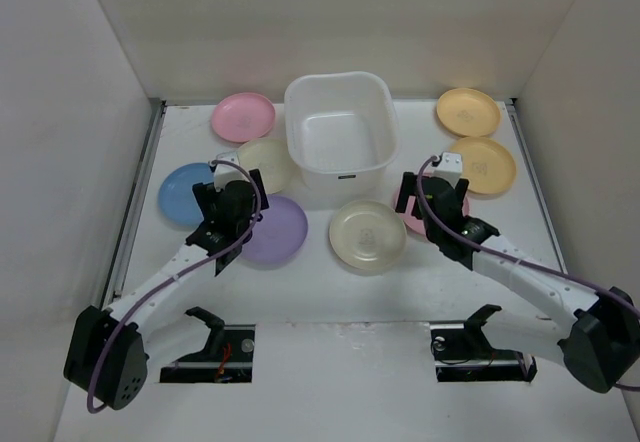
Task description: Place the plates into the plastic bin on the countertop
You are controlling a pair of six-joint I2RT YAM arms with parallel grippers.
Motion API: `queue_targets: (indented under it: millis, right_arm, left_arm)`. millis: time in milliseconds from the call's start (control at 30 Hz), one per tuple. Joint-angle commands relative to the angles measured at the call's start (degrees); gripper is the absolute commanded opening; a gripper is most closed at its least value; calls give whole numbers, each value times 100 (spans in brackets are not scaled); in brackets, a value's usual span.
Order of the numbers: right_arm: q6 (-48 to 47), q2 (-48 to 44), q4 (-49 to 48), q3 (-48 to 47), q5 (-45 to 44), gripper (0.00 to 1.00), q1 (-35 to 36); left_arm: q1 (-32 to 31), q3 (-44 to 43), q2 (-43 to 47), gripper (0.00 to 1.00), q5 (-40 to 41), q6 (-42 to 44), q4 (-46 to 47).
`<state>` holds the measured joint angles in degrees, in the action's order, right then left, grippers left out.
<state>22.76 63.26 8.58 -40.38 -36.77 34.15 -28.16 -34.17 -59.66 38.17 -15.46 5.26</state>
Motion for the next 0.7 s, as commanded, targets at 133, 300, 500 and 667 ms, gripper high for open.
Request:
queue_targets:
  millis: [133, 300, 500, 667]
  right_arm:
    - [141, -279, 153, 21, 4, 100, 500]
    - [141, -472, 188, 144, 12, 100, 816]
    - [158, -622, 100, 259, 12, 100, 1010]
    - [132, -903, -127, 443, 21, 100, 1133]
  left_arm:
    - [44, -203, 77, 100, -583, -193, -577]
    - [-291, -72, 1051, 90, -495, -913, -1595]
    - [184, 112, 1176, 82, -696, -1563, -2547]
    - [359, 315, 553, 65, -899, -1750, -2354]
